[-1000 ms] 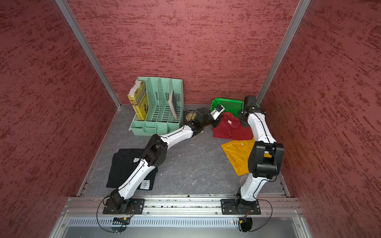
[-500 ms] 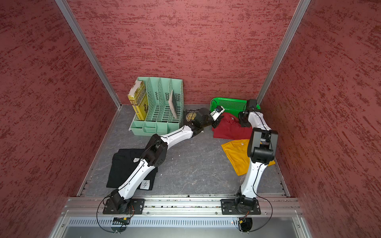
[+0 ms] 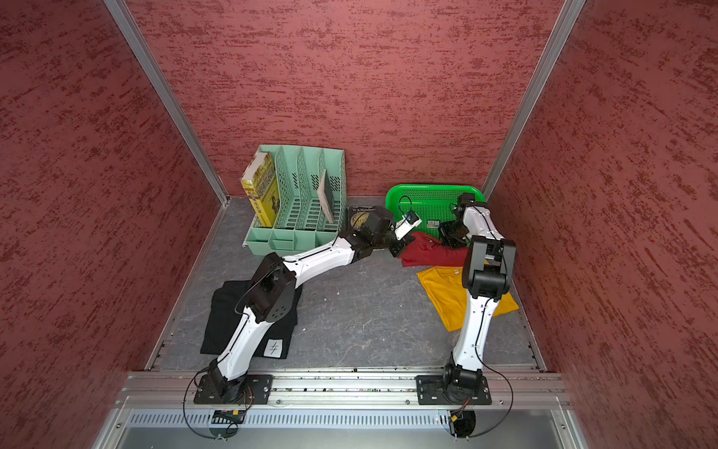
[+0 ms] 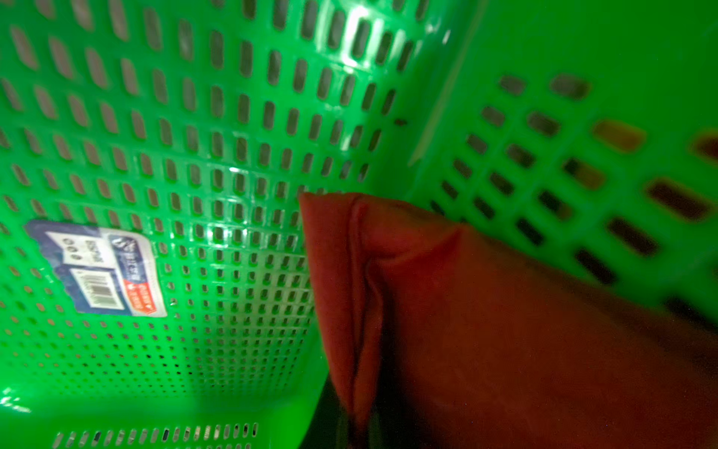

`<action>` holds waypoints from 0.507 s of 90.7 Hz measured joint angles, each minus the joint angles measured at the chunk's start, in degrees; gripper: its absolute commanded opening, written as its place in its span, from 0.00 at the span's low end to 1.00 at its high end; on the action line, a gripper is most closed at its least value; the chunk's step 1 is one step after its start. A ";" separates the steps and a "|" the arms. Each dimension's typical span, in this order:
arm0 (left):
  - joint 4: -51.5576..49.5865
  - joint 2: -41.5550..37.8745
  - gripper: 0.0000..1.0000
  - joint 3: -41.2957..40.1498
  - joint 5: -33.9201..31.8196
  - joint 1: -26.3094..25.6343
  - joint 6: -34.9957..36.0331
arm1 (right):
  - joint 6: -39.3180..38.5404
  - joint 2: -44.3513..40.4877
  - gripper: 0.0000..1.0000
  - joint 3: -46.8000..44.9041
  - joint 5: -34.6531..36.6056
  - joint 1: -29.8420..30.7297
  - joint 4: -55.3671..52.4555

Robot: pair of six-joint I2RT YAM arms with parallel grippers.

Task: Put the folded t-shirts into the basket
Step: Move the bin to the center of the board.

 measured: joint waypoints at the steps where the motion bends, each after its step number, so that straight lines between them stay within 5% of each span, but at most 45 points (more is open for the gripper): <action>1: -0.26 -0.28 0.00 -0.35 0.02 -0.07 0.00 | -0.35 -0.15 0.00 -0.26 0.02 0.04 -0.13; 46: -7.13 -13.29 0.00 -15.19 -1.20 -4.24 -0.24 | -10.03 -7.39 0.00 -11.67 1.38 5.64 -1.97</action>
